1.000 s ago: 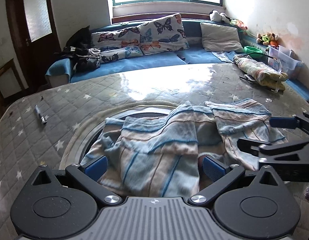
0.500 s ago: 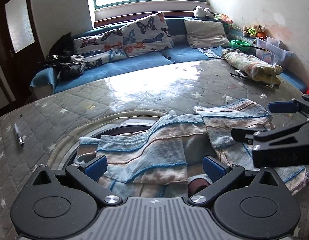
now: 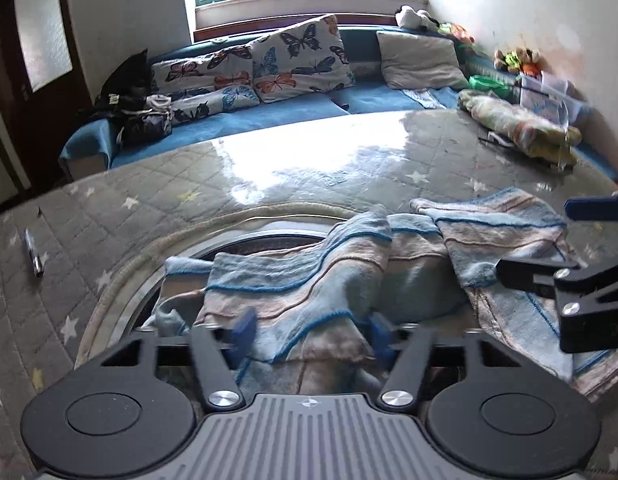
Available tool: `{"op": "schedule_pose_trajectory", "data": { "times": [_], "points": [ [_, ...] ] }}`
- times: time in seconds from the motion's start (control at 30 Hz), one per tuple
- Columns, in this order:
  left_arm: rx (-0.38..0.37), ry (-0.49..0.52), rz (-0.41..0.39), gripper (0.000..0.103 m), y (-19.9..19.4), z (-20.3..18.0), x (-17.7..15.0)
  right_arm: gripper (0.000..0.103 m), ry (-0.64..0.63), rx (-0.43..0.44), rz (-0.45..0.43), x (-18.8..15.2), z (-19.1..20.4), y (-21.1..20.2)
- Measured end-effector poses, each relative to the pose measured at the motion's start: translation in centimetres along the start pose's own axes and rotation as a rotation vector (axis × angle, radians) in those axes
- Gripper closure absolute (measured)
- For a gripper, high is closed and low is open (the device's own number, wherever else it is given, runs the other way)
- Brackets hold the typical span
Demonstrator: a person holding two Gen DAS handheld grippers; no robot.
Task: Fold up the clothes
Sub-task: 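Reach both grippers to the striped towel edge and close on it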
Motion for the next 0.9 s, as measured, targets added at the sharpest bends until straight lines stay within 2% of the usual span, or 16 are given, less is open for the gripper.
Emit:
{"op": "schedule_pose_trajectory", "data": {
  "times": [0.07, 0.2, 0.37, 0.4, 0.47, 0.57, 0.63, 0.7, 0.8, 0.9],
  "points": [
    [-0.015, -0.025, -0.013, 0.060, -0.6, 0.7, 0.0, 0.002, -0.017, 0.014, 0.001, 0.1, 0.6, 0.2],
    [-0.022, -0.054, -0.031, 0.068, -1.4, 1.3, 0.2, 0.003, -0.057, 0.041, 0.010, 0.1, 2.2, 0.7],
    [-0.025, -0.071, -0.041, 0.068, -1.9, 1.8, 0.2, 0.011, -0.133, 0.032, 0.027, -0.2, 4.1, 2.1],
    [-0.024, -0.073, -0.038, 0.066, -1.9, 1.9, 0.2, 0.012, -0.144, 0.022, 0.034, -0.3, 4.3, 2.4],
    [-0.021, -0.066, -0.037, 0.066, -1.8, 1.9, 0.1, 0.022, -0.157, -0.001, 0.048, -0.5, 4.3, 2.9],
    [-0.017, -0.048, -0.038, 0.059, -1.7, 1.7, 0.0, 0.036, -0.133, -0.011, 0.060, -0.8, 3.3, 2.7],
    [-0.020, -0.035, -0.044, 0.048, -1.8, 1.4, 0.1, 0.045, -0.119, -0.017, 0.062, -0.9, 2.7, 2.5],
    [-0.027, -0.015, -0.054, 0.044, -1.9, 0.9, 0.0, 0.053, -0.108, -0.022, 0.054, -0.8, 2.3, 2.1],
    [-0.041, 0.022, -0.070, 0.037, -2.1, -0.1, 0.0, 0.053, -0.093, -0.030, 0.041, -0.7, 1.6, 1.5],
    [-0.041, 0.077, -0.081, 0.036, -2.0, -1.0, -0.1, 0.053, -0.103, -0.031, 0.034, -0.6, 1.9, 1.3]
  ]
}}
Point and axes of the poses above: each gripper's, at about its wrist camera, not at the fingertips, and y roughly the way its jaws point, z to its left, x to its top, the point moved 1 cm from there along y, roughly the way its jaws point, and after that the axes turned 4 degrees about -z, right-handed, at the moved point
